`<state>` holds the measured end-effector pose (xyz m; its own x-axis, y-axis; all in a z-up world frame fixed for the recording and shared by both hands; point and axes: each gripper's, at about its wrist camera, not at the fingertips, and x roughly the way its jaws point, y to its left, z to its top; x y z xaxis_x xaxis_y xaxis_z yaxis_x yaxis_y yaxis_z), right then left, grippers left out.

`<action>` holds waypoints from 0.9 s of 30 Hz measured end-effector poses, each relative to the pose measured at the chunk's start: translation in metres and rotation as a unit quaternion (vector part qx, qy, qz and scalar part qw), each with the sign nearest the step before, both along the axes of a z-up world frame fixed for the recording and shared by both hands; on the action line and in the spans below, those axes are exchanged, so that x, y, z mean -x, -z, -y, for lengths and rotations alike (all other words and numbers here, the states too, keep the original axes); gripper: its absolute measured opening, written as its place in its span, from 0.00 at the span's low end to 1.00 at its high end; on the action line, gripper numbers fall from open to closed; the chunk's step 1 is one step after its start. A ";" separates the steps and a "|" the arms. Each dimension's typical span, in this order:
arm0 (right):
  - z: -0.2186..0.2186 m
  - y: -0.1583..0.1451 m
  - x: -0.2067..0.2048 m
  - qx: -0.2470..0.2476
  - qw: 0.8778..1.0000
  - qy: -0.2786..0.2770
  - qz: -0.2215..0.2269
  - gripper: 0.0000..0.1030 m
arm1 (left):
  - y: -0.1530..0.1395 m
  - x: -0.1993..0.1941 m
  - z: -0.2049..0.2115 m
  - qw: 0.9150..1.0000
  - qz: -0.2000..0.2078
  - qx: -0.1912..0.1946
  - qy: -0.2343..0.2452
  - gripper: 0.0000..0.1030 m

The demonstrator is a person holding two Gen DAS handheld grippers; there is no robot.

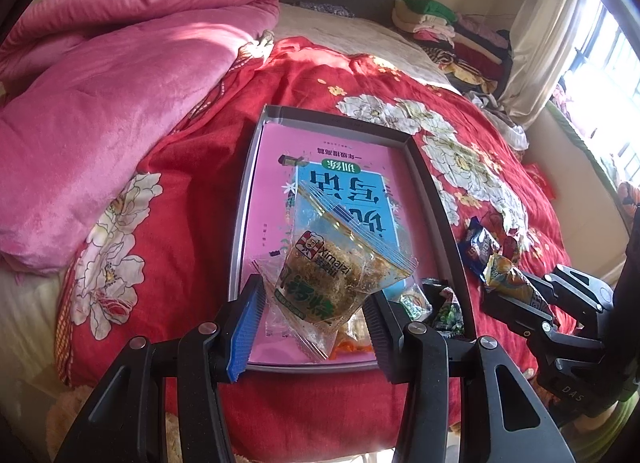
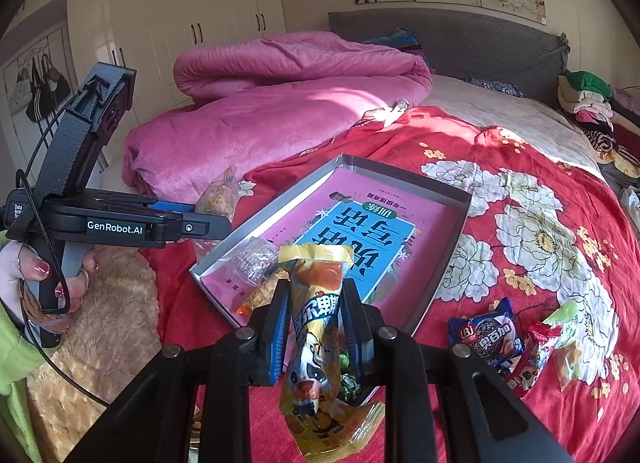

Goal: Organize snacks
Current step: 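Carry the cracker bag with the left tool while the right carries the yellow stick snack over the tray, then lower and release the cracker bag in the tray with the left tool while the right releases the stick snack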

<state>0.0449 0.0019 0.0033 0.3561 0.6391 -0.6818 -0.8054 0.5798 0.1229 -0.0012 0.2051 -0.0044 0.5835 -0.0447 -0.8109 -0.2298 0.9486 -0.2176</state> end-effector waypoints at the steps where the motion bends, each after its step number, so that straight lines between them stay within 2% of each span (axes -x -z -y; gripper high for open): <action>1: -0.002 0.002 0.001 0.004 1.000 -0.002 -0.001 0.25 | 0.002 -0.001 0.000 1.000 -0.005 -0.001 0.001 0.49; 18: -0.026 0.026 -0.001 0.037 0.998 -0.043 -0.011 0.24 | 0.030 -0.012 0.011 0.998 -0.058 -0.006 0.022 0.49; 27: -0.049 0.040 0.001 0.062 0.994 -0.089 0.007 0.24 | 0.039 -0.015 0.011 0.997 -0.072 -0.005 0.023 0.50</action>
